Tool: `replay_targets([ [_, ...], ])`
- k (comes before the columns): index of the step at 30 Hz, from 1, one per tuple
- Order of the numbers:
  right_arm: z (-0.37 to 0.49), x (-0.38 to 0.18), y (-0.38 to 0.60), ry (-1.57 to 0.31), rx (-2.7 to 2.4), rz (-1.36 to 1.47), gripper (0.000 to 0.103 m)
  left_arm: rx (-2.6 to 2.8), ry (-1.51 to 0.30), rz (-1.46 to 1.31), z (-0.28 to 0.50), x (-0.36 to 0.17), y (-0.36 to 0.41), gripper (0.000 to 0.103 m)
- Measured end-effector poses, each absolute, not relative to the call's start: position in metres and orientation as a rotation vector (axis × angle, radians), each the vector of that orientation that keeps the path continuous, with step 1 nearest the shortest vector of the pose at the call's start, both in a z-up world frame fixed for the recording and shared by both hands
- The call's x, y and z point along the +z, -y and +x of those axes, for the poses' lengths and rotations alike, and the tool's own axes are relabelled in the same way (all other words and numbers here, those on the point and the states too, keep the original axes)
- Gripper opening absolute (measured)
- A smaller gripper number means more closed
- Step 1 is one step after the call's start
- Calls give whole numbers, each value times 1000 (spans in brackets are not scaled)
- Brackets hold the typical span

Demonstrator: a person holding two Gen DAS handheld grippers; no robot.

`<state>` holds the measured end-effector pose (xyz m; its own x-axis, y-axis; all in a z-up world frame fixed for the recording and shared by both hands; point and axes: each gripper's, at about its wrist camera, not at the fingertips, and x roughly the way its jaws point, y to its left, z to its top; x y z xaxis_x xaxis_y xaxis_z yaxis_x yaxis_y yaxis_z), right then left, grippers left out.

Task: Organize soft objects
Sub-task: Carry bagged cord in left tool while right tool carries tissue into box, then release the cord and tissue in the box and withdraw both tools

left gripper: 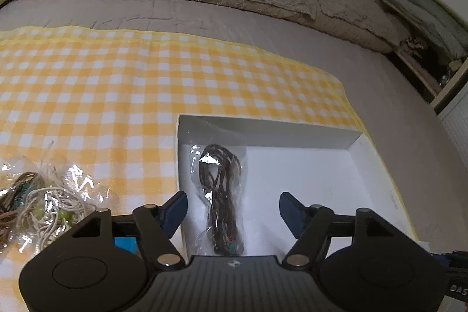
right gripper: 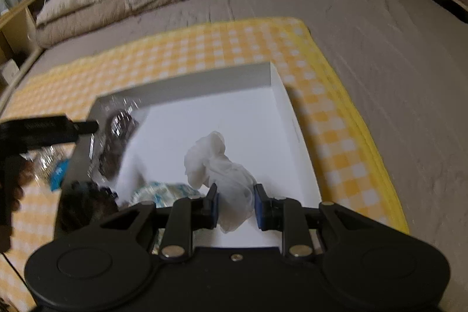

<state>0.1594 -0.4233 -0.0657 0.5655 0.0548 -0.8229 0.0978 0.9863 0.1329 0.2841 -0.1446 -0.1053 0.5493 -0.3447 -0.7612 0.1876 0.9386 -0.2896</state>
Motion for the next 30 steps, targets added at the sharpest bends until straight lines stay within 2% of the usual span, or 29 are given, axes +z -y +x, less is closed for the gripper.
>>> replay_targets([
  [5, 165, -84, 417, -1034, -22, 114, 28, -324, -957, -144, 281, -106, 147, 71],
  [7, 166, -89, 415, -1049, -2, 111, 40, -327, -965, -141, 280, -106, 146, 78],
  [11, 166, -89, 413, -1060, -20, 98, 59, -340, -986, -109, 277, -106, 149, 81],
  [13, 165, -87, 414, -1053, -25, 103, 72, -342, -998, -92, 276, -107, 150, 88],
  [14, 164, -85, 415, -1049, -29, 105, 75, -342, -1000, -85, 275, -107, 150, 89],
  [30, 147, -66, 420, -999, -70, 127, 88, -371, -974, -6, 249, -88, 152, 100],
])
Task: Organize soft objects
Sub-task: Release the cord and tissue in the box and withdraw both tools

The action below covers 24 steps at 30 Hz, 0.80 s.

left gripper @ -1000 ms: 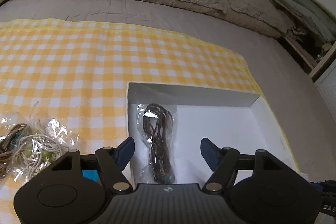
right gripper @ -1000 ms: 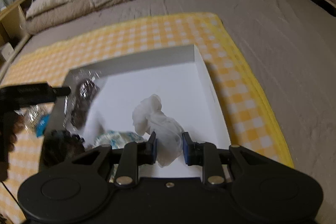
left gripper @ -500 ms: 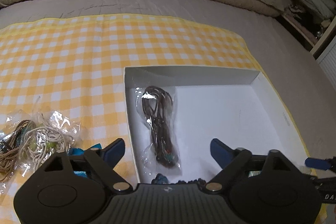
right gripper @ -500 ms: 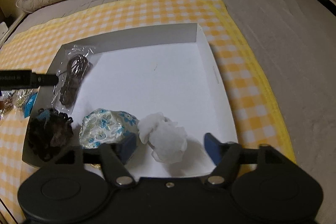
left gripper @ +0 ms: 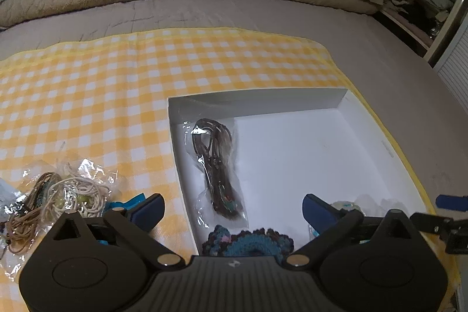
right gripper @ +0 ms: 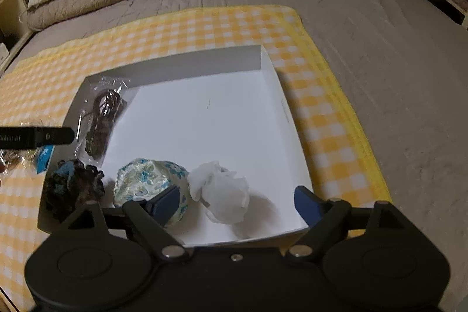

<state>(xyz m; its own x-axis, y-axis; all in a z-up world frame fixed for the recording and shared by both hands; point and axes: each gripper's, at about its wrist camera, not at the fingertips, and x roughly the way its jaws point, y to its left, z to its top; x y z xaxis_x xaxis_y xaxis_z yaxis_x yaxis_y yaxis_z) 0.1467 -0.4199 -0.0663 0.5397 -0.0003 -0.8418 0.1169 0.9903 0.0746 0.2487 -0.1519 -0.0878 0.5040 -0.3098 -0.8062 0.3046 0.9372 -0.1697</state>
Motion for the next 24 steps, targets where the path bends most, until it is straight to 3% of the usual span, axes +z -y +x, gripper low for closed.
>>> replay_targets([
  [9, 134, -47, 417, -921, -74, 146, 102, -363, -936, 40, 225, -70, 148, 103],
  [24, 124, -26, 397, -835, -61, 157, 103, -309, -864, 65, 194, -46, 132, 103],
])
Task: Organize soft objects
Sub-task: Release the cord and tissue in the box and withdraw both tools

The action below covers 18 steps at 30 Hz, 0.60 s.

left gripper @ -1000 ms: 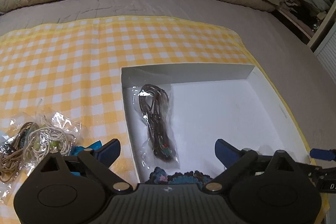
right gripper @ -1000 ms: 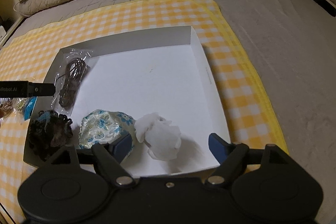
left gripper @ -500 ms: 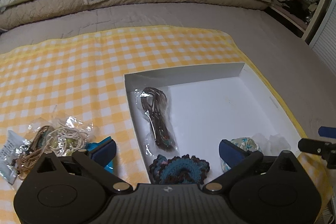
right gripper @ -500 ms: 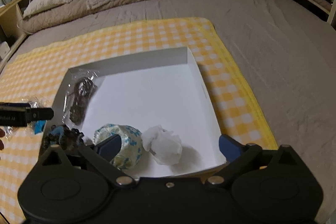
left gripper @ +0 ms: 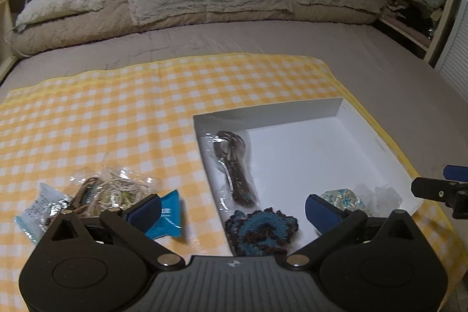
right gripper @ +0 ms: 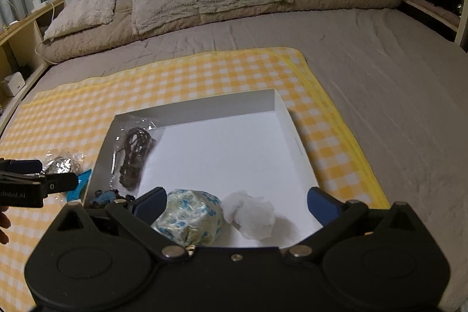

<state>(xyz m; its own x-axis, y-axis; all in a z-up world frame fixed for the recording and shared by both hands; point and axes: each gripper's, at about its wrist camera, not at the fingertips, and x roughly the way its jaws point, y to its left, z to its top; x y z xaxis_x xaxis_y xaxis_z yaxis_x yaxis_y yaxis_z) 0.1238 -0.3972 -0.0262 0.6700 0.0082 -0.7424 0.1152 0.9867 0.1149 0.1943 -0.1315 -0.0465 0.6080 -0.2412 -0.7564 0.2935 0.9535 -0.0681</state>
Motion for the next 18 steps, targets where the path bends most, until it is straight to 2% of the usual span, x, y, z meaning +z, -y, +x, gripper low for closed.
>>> replay_targets([
  [18, 141, -16, 345, -813, 7, 124, 103, -174, -826, 36, 186, -31, 59, 103],
])
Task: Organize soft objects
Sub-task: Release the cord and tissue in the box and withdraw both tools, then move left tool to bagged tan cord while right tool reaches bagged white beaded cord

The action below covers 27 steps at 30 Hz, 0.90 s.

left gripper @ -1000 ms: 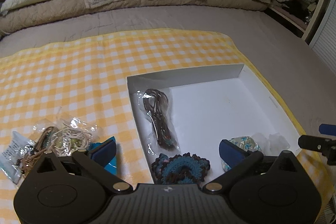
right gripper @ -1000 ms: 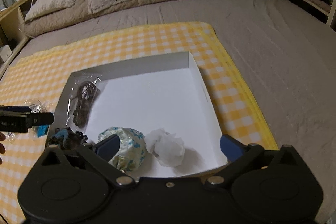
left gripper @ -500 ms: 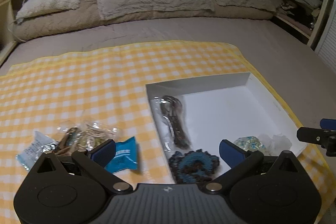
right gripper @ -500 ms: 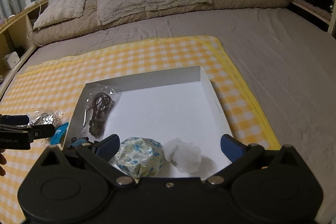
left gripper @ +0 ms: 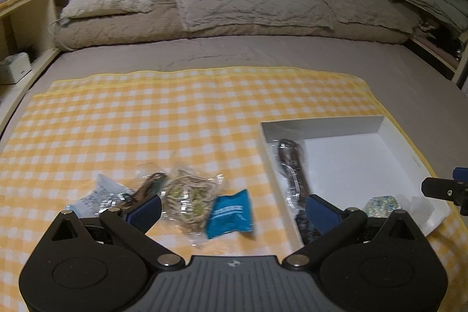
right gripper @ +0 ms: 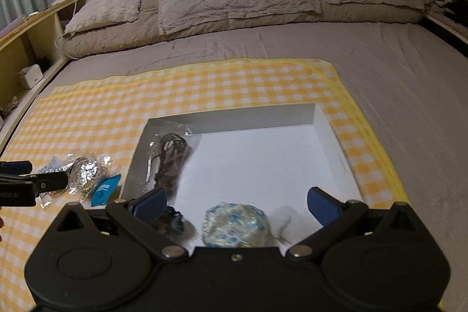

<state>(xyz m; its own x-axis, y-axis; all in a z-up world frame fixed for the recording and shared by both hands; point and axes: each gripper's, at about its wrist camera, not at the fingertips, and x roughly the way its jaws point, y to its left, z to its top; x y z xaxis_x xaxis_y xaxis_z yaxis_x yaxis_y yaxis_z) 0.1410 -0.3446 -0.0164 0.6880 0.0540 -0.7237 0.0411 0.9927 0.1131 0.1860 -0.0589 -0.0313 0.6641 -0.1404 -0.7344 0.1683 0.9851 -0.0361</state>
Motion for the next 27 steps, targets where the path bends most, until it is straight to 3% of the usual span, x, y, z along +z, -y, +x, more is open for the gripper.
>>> replay_targets([
  [27, 186, -7, 216, -775, 229, 82, 103, 53, -784, -13, 191, -31, -61, 103],
])
